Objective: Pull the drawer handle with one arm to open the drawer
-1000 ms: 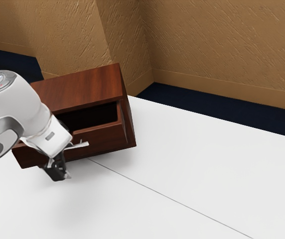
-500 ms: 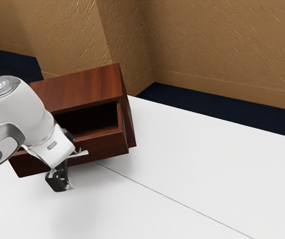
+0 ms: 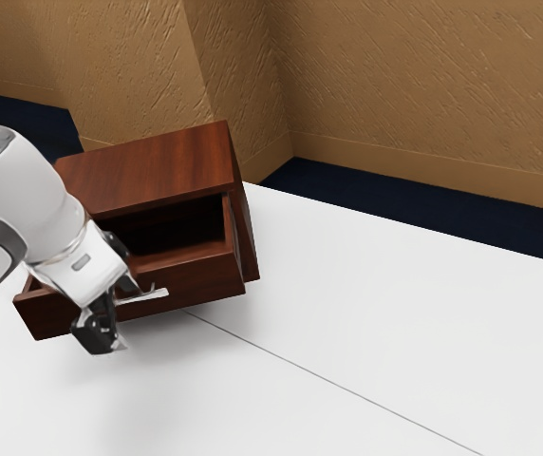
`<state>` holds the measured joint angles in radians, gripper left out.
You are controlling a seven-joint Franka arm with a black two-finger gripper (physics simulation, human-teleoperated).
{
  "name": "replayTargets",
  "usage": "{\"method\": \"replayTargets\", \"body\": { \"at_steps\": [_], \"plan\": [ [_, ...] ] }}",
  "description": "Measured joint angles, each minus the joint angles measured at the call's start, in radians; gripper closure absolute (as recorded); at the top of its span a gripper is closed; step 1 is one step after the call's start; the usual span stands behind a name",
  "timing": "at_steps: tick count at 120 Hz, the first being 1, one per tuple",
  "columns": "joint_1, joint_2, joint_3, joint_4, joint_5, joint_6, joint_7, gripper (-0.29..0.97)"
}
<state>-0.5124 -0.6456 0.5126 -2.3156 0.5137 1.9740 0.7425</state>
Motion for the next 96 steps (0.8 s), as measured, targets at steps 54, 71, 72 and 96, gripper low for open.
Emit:
{"method": "replayTargets", "body": {
  "at_steps": [54, 71, 72, 96],
  "plan": [
    [0.0, 0.105, -0.046, 0.336, -0.064, -0.167, -0.012, 0.0],
    [0.02, 0.185, -0.046, 0.426, -0.118, -0.248, -0.079, 0.0],
    [0.024, 0.189, -0.046, 0.43, -0.121, -0.253, -0.084, 0.0],
    [0.108, 0.305, -0.072, 0.55, -0.258, -0.36, -0.184, 0.0]
  ]
}}
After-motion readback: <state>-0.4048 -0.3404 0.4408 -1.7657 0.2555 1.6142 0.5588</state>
